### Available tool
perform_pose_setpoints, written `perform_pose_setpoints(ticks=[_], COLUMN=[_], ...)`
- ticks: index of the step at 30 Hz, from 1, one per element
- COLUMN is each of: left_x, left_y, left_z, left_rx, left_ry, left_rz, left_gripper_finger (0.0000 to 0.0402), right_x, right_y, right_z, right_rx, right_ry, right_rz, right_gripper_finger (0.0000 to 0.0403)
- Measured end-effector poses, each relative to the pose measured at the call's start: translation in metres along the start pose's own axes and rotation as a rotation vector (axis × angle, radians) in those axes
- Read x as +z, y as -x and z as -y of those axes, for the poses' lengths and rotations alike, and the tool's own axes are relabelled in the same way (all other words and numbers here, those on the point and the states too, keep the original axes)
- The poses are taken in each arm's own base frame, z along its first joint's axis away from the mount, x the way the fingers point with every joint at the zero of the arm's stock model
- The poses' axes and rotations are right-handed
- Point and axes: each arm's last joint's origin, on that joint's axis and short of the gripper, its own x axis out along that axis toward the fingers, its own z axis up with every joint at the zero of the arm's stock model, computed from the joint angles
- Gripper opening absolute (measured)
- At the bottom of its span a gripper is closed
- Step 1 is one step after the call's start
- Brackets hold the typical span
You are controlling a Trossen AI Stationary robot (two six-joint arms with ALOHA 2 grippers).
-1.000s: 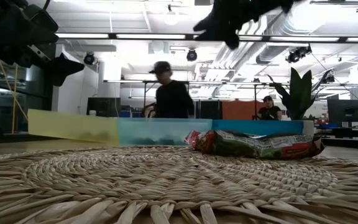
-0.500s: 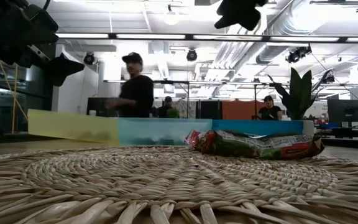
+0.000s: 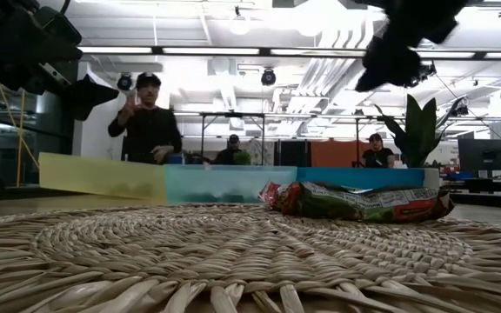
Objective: Pick and place Granola Bars by type
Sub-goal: Put the red granola bar into the blue bin
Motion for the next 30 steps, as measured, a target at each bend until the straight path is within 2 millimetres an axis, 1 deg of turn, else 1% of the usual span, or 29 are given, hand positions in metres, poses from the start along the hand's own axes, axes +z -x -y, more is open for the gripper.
perform_pose_setpoints(ticks=[5,9,11,15,18,22,27,30], left_x=[0.0,0.0,0.0,0.0,0.0,0.0,0.0,0.0], left_y=[0.0,0.0,0.0,0.0,0.0,0.0,0.0,0.0], left_z=[0.0,0.0,0.0,0.0,0.0,0.0,0.0,0.0], left_rx=[0.0,-0.001,-0.001,-0.002,-0.002,-0.002,-0.005,-0.005], left_ry=[0.0,0.0,0.0,0.0,0.0,0.0,0.001,0.0], left_rz=[-0.001,-0.001,-0.001,-0.001,-0.001,-0.001,-0.003,-0.003], left_gripper_finger=[0.0358,0.0358,0.0358,0.0358,0.0358,0.0358,0.0358,0.0358], right_x=[-0.019,-0.026,-0.027,-0.025,-0.023,-0.024,-0.027,-0.029], right_y=[-0.005,-0.012,-0.022,-0.048,-0.064,-0.079,-0.091,-0.093], right_z=[-0.01,-0.018,-0.025,-0.033,-0.034,-0.03,-0.03,-0.03], right_rx=[0.022,0.037,0.048,0.005,-0.061,-0.138,-0.122,-0.126], right_ry=[0.009,0.049,0.087,0.114,0.097,0.045,0.026,0.027], right_rz=[0.003,-0.027,-0.065,-0.16,-0.213,-0.3,-0.341,-0.351], right_gripper_finger=[0.0211,0.0212,0.0212,0.0211,0.0211,0.0211,0.0211,0.0211])
